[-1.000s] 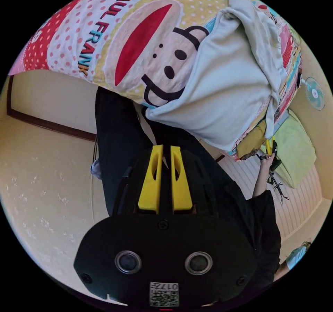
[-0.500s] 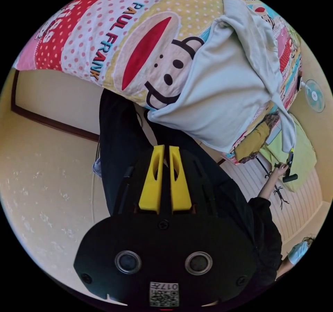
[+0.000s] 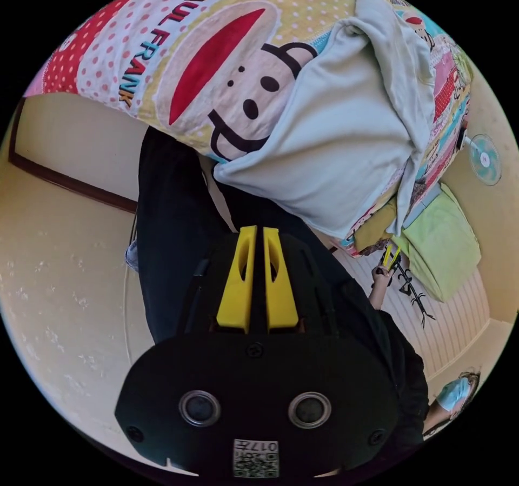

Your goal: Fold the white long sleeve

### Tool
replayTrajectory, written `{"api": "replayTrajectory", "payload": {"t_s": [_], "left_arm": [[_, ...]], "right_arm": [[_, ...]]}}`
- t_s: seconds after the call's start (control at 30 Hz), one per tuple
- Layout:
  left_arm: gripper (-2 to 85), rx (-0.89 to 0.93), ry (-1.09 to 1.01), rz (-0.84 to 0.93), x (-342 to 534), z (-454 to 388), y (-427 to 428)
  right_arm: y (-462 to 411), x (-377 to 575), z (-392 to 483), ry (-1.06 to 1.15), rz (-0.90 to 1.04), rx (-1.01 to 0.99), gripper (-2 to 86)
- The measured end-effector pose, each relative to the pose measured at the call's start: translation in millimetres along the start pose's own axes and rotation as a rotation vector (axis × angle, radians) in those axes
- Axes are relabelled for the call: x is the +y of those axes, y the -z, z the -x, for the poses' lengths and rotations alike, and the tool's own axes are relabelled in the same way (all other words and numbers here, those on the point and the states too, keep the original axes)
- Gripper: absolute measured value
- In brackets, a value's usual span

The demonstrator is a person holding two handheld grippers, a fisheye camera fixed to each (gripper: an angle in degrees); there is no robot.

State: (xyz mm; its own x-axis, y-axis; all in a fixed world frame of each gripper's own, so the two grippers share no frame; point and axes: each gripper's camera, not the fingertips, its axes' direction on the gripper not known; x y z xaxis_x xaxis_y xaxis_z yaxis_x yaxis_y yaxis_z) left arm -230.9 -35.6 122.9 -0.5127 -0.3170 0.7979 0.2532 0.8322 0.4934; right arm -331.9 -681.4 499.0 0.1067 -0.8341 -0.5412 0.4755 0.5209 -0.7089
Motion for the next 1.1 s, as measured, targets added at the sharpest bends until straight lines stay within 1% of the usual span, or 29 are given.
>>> {"api": "replayTrajectory", "payload": {"t_s": [0.07, 0.17, 0.23, 0.27, 0.33, 0.4, 0.43, 0.5, 0.53, 0.6, 0.63, 0.7, 0.73, 0.77, 0.8, 0.83, 0.93, 1.0, 1.03, 1.1], "left_arm": [[2.7, 0.032, 0.013, -0.007, 0.4, 2.1, 0.5], [2.9, 0.076, 0.007, -0.015, 2.2, 0.7, 5.0], [2.8, 0.084, -0.017, -0.029, 5.5, -2.5, 14.7], [2.7, 0.081, -0.024, -0.034, 6.7, -3.1, 18.1], [2.6, 0.078, -0.040, -0.067, 12.7, -1.4, 32.8], [2.6, 0.103, -0.046, -0.092, 18.1, 3.8, 41.6], [2.7, 0.131, -0.053, -0.111, 21.9, 8.5, 45.9], [3.0, 0.179, -0.065, -0.142, 27.3, 16.9, 50.1], [3.3, 0.205, -0.065, -0.159, 30.3, 23.5, 51.0], [4.6, 0.245, -0.057, -0.171, 33.8, 35.2, 48.7], [5.9, 0.272, -0.051, -0.167, 35.2, 43.3, 44.9], [7.8, 0.304, -0.047, -0.153, 36.8, 55.3, 39.1], [8.6, 0.314, -0.045, -0.150, 38.5, 63.2, 36.8], [8.8, 0.318, -0.045, -0.152, 39.5, 67.0, 36.3], [9.1, 0.324, -0.049, -0.157, 41.5, 74.3, 36.1], [9.3, 0.329, -0.060, -0.162, 42.9, 80.7, 36.5], [10.2, 0.295, -0.128, -0.177, 42.2, 91.8, 36.8], [11.2, 0.242, -0.182, -0.176, 37.9, 94.5, 32.7], [12.1, 0.205, -0.215, -0.172, 33.3, 95.1, 27.9], [13.5, 0.162, -0.257, -0.157, 23.5, 94.3, 17.2]], "right_arm": [[-17.2, -8.3, -0.6, -0.025, 0.003, -0.017, 10.4], [-48.3, -31.0, -10.7, -0.078, 0.028, 0.023, 10.9], [-61.1, -46.4, -9.5, -0.071, 0.043, 0.061, 9.1], [-63.5, -54.8, -1.4, -0.067, 0.030, 0.072, 6.9], [-63.6, -65.9, 26.9, -0.009, -0.003, 0.020, 4.9], [-74.1, -73.5, 90.2, 0.175, 0.002, -0.069, 4.2], [-78.9, -72.2, 109.0, 0.225, 0.007, -0.090, 4.1], [-110.4, -47.0, 189.8, 0.456, 0.052, -0.185, 3.9], [-122.0, -35.9, 209.4, 0.514, 0.074, -0.209, 3.9], [-185.3, 25.1, 278.6, 0.718, 0.221, -0.288, 4.2], [-204.4, 43.5, 291.9, 0.762, 0.274, -0.304, 4.3], [-293.0, 125.7, 321.6, 0.900, 0.563, -0.347, 5.4], [-316.5, 145.8, 321.5, 0.914, 0.657, -0.347, 5.8], [-360.6, 181.6, 312.5, 0.903, 0.853, -0.314, 6.6], [-386.8, 205.6, 296.1, 0.870, 0.965, -0.262, 7.4], [-392.2, 212.6, 286.7, 0.851, 0.980, -0.237, 7.5], [-379.4, 212.8, 235.1, 0.737, 0.930, -0.084, 7.8], [-351.0, 198.4, 191.1, 0.655, 0.874, 0.112, 8.4], [-342.6, 194.9, 181.3, 0.647, 0.860, 0.172, 8.6], [-308.2, 183.5, 149.9, 0.641, 0.790, 0.461, 9.8]]}}
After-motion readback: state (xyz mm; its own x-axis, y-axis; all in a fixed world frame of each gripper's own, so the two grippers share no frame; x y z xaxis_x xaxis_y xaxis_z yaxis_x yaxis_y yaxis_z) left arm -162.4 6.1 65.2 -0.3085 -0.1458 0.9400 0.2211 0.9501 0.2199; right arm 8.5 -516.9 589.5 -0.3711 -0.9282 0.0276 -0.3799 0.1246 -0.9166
